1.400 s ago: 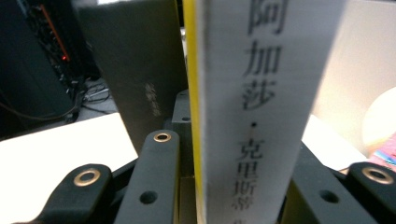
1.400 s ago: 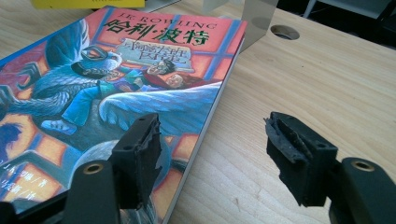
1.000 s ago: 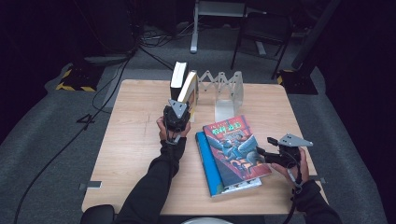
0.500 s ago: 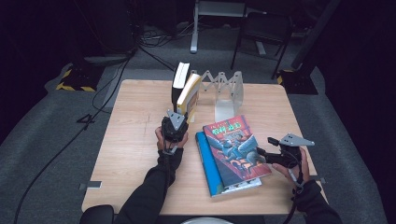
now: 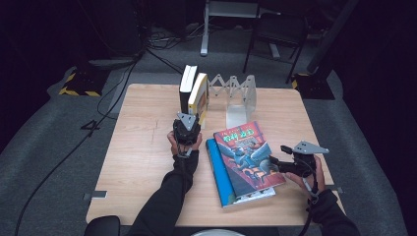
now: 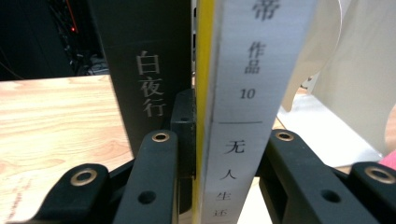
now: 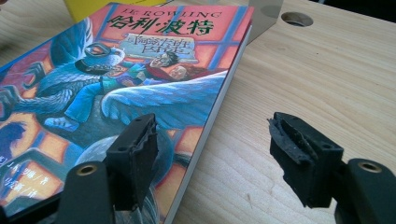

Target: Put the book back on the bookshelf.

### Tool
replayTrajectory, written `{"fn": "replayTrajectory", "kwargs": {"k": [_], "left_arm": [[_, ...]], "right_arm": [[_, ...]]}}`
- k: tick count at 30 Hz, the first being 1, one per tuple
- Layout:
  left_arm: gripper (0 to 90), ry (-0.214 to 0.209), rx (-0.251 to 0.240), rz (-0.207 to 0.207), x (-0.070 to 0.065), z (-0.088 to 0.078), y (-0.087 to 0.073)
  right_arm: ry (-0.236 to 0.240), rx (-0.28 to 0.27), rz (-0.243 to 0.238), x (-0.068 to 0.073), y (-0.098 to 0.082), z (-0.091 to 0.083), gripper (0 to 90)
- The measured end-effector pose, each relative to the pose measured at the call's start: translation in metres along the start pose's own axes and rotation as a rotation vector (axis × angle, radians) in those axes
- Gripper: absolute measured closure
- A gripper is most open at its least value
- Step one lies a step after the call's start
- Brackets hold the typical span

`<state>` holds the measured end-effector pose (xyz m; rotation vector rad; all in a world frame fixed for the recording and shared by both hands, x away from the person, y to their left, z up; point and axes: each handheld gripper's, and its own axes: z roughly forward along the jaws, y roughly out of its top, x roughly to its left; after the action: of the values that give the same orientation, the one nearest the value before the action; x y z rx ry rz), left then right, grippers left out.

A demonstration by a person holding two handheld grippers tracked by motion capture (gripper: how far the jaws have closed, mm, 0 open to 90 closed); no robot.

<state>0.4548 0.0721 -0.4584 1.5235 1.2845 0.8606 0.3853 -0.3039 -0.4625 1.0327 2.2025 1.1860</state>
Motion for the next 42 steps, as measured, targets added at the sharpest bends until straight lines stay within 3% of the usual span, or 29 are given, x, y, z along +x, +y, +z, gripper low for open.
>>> {"fn": "replayTrajectory", "kwargs": {"k": [3, 7, 14, 17, 20, 22, 24, 29, 31, 34, 37, 42], "left_arm": [[72.6, -0.005, 0.001, 0.028, -0.003, 0.003, 0.001], [67.0, -0.032, 0.009, 0.022, -0.002, 0.003, 0.0], [46.9, -0.075, 0.052, -0.012, 0.0, -0.002, -0.006], [42.0, -0.127, 0.086, -0.056, 0.006, -0.01, -0.014], [39.7, -0.133, 0.092, -0.043, 0.01, -0.018, -0.02], [42.1, -0.17, 0.075, -0.012, 0.016, -0.024, -0.024], [48.8, -0.162, 0.072, 0.027, 0.018, -0.028, -0.027], [68.6, -0.192, 0.094, 0.024, 0.017, -0.022, -0.03], [68.5, -0.205, 0.098, 0.037, 0.016, -0.02, -0.03], [70.1, -0.178, 0.095, 0.068, 0.012, -0.016, -0.028], [72.7, -0.128, 0.088, 0.044, 0.008, -0.008, -0.025], [73.2, -0.12, 0.085, 0.019, 0.008, 0.002, -0.021]], "right_arm": [[0.004, 0.003, -0.006, 0.0, 0.0, 0.002, 32.9], [0.004, 0.01, -0.014, 0.001, 0.0, 0.001, 33.0], [0.006, 0.015, -0.032, 0.002, 0.001, -0.001, 33.1], [-0.004, 0.026, -0.047, 0.003, 0.002, -0.001, 33.3], [-0.003, 0.03, -0.064, 0.004, 0.004, -0.003, 33.7], [-0.001, 0.03, -0.072, 0.005, 0.004, -0.003, 34.0], [-0.003, 0.039, -0.082, 0.006, 0.004, -0.003, 33.9], [-0.002, 0.046, -0.092, 0.008, 0.005, -0.002, 34.0], [-0.001, 0.047, -0.093, 0.008, 0.005, -0.002, 33.9], [0.001, 0.041, -0.088, 0.006, 0.004, -0.002, 33.9], [-0.001, 0.045, -0.084, 0.006, 0.004, -0.001, 33.9], [-0.002, 0.04, -0.092, 0.007, 0.005, -0.001, 34.0]]}}
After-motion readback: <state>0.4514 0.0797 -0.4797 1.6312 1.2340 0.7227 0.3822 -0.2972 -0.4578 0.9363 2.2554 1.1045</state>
